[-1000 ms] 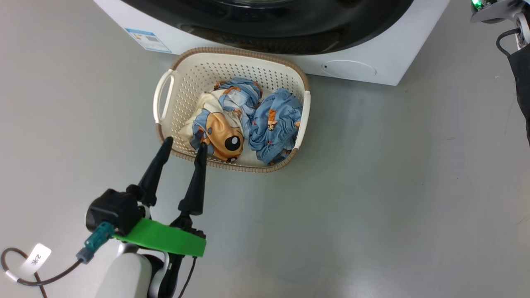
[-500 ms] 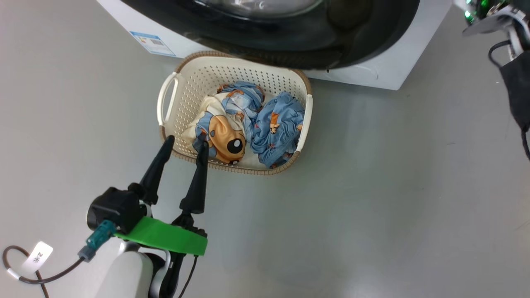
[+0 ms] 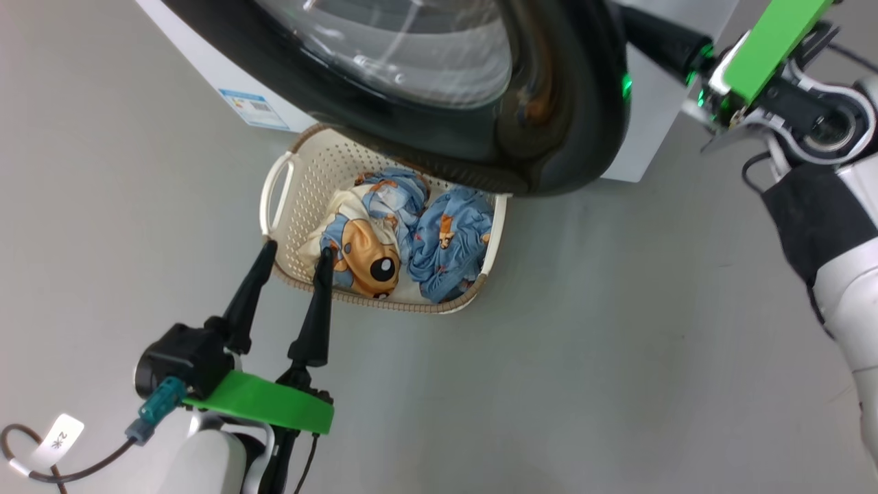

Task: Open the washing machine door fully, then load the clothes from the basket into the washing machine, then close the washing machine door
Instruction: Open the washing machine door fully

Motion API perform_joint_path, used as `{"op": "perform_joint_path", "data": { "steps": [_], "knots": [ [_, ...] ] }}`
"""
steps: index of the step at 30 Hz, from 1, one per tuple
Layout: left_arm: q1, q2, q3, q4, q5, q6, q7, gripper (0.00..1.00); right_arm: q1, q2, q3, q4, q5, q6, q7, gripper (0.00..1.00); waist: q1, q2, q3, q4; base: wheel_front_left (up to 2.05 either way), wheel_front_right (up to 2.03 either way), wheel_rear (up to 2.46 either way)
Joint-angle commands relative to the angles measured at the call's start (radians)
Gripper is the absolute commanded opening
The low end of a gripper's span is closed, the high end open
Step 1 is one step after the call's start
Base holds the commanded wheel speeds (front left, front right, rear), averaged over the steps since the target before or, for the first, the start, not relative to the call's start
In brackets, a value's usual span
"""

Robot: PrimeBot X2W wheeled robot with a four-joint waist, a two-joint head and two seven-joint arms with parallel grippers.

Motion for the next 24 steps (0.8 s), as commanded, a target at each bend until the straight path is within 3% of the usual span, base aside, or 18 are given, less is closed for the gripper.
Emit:
{"op": "perform_joint_path", "data": {
  "steps": [1, 24],
  "knots": [
    [0.011, 0.019, 0.038, -0.019, 0.010, 0.002, -0.006, 1.00, 0.029, 0.027, 0.012, -0.036, 0.018, 0.002, 0.012, 0.00, 0.0000, 0.0000, -0.013, -0.007, 0.00, 0.00, 0.00],
    [0.086, 0.019, 0.063, -0.015, 0.049, -0.006, -0.006, 1.00, 0.264, 0.116, 0.082, -0.206, 0.031, 0.002, 0.123, 0.00, 0.0000, 0.0000, -0.114, -0.011, 0.00, 0.00, 0.00]
  ]
}}
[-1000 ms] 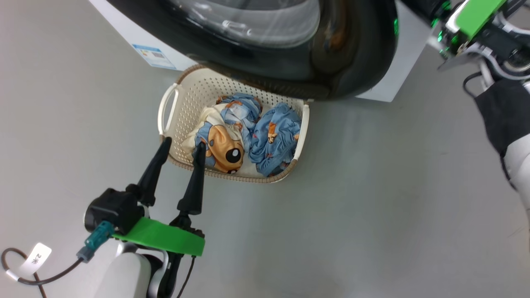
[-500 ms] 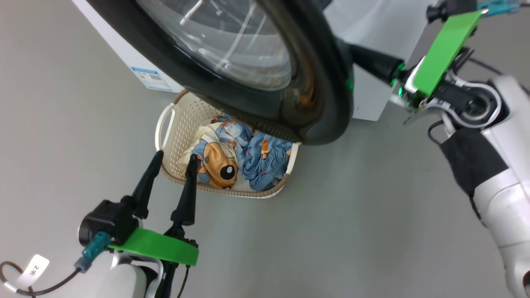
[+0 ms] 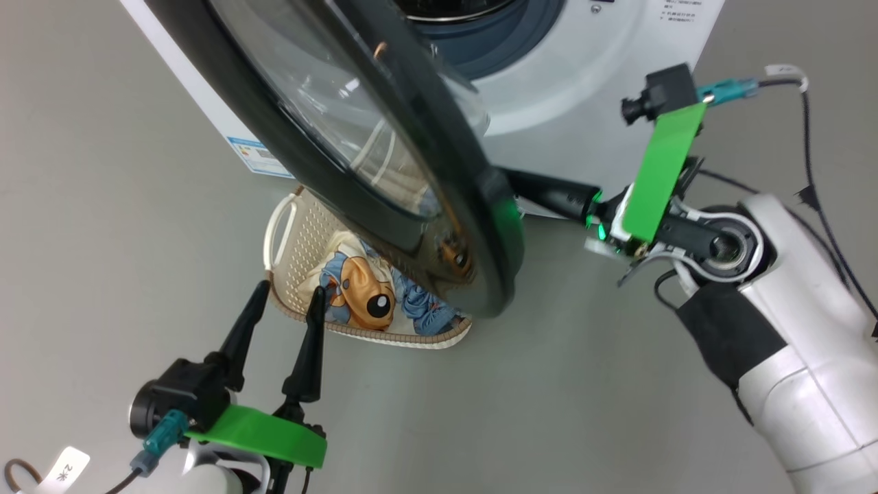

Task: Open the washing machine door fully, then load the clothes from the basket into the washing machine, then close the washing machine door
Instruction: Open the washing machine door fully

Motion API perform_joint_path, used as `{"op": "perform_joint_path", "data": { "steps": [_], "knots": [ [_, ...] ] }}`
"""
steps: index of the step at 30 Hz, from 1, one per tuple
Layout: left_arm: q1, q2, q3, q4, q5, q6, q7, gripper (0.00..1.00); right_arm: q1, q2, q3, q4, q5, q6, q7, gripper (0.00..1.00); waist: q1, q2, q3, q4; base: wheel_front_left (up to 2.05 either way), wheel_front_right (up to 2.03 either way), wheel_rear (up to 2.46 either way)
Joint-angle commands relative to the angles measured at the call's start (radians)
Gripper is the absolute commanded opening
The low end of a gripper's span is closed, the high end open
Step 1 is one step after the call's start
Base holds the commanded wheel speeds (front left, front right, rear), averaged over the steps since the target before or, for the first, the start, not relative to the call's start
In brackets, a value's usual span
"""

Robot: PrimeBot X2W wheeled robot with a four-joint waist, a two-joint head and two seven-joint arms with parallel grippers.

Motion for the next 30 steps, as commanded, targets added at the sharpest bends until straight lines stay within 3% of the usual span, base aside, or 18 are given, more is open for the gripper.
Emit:
{"op": "perform_joint_path", "data": {
  "steps": [1, 22, 27, 28, 29, 30],
  "knots": [
    [0.004, 0.019, 0.036, -0.020, 0.007, -0.001, -0.006, 1.00, 0.027, 0.033, 0.018, -0.040, 0.004, 0.002, 0.012, 0.00, 0.0000, 0.0000, -0.006, 0.005, 0.00, 0.00, 0.00],
    [0.026, 0.019, 0.048, -0.016, 0.019, -0.002, -0.006, 1.00, 0.121, 0.115, 0.052, -0.090, -0.009, 0.002, 0.037, 0.00, 0.0000, 0.0000, -0.046, 0.003, 0.00, 0.00, 0.00],
    [0.029, 0.019, 0.060, -0.009, 0.022, -0.003, -0.006, 1.00, 0.139, 0.105, 0.033, -0.095, -0.043, 0.002, -0.016, 0.00, 0.0000, 0.0000, -0.059, -0.013, 0.00, 0.00, 0.00],
    [0.030, 0.019, 0.062, -0.007, 0.022, -0.003, -0.006, 1.00, 0.145, 0.099, 0.030, -0.096, -0.052, 0.002, -0.029, 0.08, 0.0000, 0.0000, -0.061, -0.018, 0.00, 0.00, 0.00],
    [0.032, 0.019, 0.066, -0.005, 0.022, -0.003, -0.006, 1.00, 0.152, 0.093, 0.029, -0.096, -0.061, 0.002, -0.043, 0.35, 0.0000, 0.0000, -0.064, -0.023, 0.00, 0.00, 0.00],
    [0.033, 0.019, 0.070, -0.002, 0.023, -0.003, -0.006, 1.00, 0.159, 0.086, 0.030, -0.096, -0.070, 0.002, -0.055, 0.46, 0.0000, 0.0000, -0.068, -0.028, 0.00, 0.00, 0.00]
  ]
}}
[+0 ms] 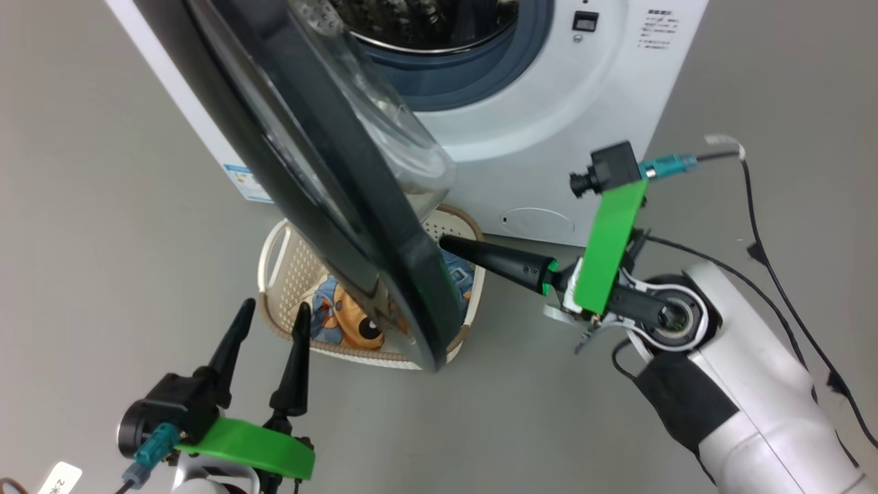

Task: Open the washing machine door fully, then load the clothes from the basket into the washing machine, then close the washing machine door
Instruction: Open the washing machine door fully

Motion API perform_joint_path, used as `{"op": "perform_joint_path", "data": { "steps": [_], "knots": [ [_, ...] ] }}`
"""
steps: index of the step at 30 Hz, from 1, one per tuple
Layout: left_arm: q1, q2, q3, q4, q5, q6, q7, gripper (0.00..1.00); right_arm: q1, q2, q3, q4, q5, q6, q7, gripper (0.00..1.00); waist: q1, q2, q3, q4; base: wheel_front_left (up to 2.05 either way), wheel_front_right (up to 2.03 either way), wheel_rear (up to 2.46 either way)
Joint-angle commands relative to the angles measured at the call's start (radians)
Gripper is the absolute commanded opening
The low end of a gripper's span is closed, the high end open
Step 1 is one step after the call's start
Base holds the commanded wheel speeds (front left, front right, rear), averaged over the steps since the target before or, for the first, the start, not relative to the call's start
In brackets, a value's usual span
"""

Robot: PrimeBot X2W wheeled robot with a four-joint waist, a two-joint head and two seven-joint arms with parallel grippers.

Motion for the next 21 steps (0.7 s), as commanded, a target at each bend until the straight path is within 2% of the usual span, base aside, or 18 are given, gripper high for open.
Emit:
{"op": "perform_joint_path", "data": {
  "steps": [1, 2, 21],
  "knots": [
    [0.001, 0.018, 0.040, -0.015, 0.013, -0.003, -0.006, 1.00, 0.027, 0.003, 0.004, -0.030, -0.019, 0.002, -0.021, 0.71, 0.0000, 0.0000, -0.012, -0.015, 0.00, 0.00, 0.00],
    [0.002, 0.018, 0.044, -0.013, 0.014, -0.003, -0.006, 1.00, 0.035, -0.006, 0.007, -0.033, -0.028, 0.002, -0.032, 1.00, 0.0000, 0.0000, -0.015, -0.021, 0.00, 0.00, 0.00],
    [0.054, 0.018, 0.117, -0.017, 0.013, -0.003, -0.006, 1.00, 0.256, -0.179, 0.012, -0.068, -0.044, 0.002, -0.236, 1.00, 0.0000, 0.0000, -0.063, -0.135, 0.00, 0.00, 0.00]
  ]
}}
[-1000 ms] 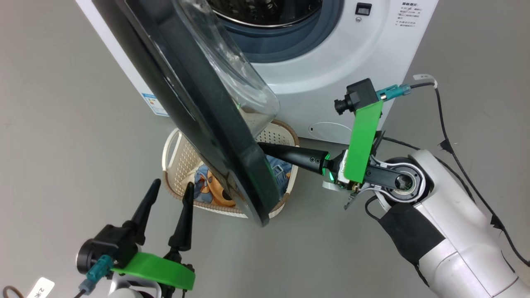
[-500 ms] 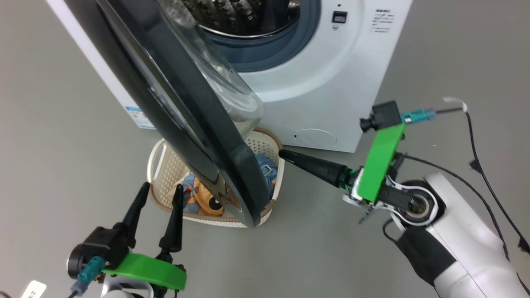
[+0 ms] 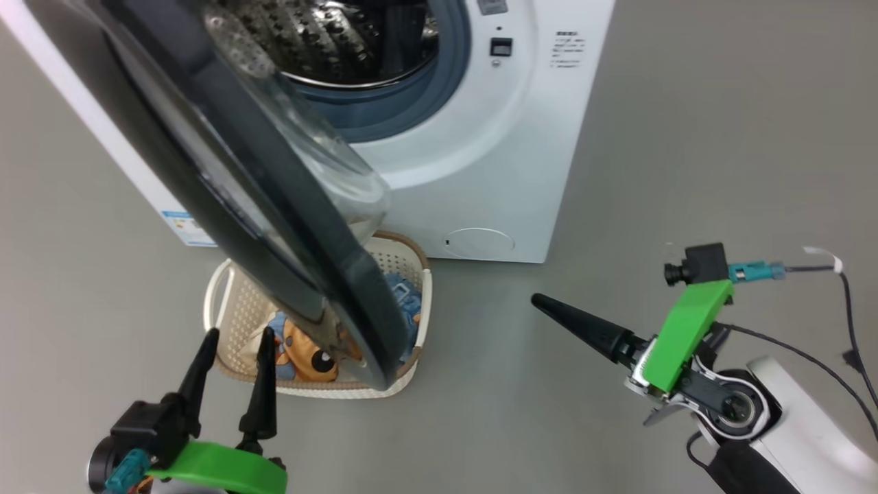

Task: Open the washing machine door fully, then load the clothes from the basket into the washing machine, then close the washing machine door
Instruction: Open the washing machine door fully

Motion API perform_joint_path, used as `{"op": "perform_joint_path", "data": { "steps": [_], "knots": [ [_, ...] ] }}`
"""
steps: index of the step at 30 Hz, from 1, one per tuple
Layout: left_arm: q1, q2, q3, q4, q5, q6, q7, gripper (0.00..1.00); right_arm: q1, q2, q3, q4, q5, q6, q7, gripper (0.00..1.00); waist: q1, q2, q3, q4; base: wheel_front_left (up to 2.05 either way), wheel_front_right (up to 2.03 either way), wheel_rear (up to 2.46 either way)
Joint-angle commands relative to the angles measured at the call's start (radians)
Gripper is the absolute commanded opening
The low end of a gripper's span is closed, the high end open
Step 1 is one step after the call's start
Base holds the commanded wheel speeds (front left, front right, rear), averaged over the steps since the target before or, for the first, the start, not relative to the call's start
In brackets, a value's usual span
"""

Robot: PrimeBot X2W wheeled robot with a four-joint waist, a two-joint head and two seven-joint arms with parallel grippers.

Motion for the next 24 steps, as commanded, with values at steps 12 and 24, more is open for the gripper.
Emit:
{"op": "perform_joint_path", "data": {
  "steps": [12, 24],
  "knots": [
    [0.034, 0.024, 0.068, -0.029, 0.004, -0.003, -0.006, 1.00, 0.101, -0.100, 0.033, 0.011, -0.063, 0.002, -0.182, 1.00, 0.0000, 0.0000, -0.034, -0.059, 0.00, 0.00, 0.00],
    [0.066, 0.024, 0.082, -0.028, 0.012, -0.003, -0.006, 1.00, 0.136, -0.181, 0.103, 0.109, -0.125, 0.002, -0.397, 1.00, 0.0000, 0.0000, -0.062, -0.078, 0.00, 0.00, 0.00]
  ]
}}
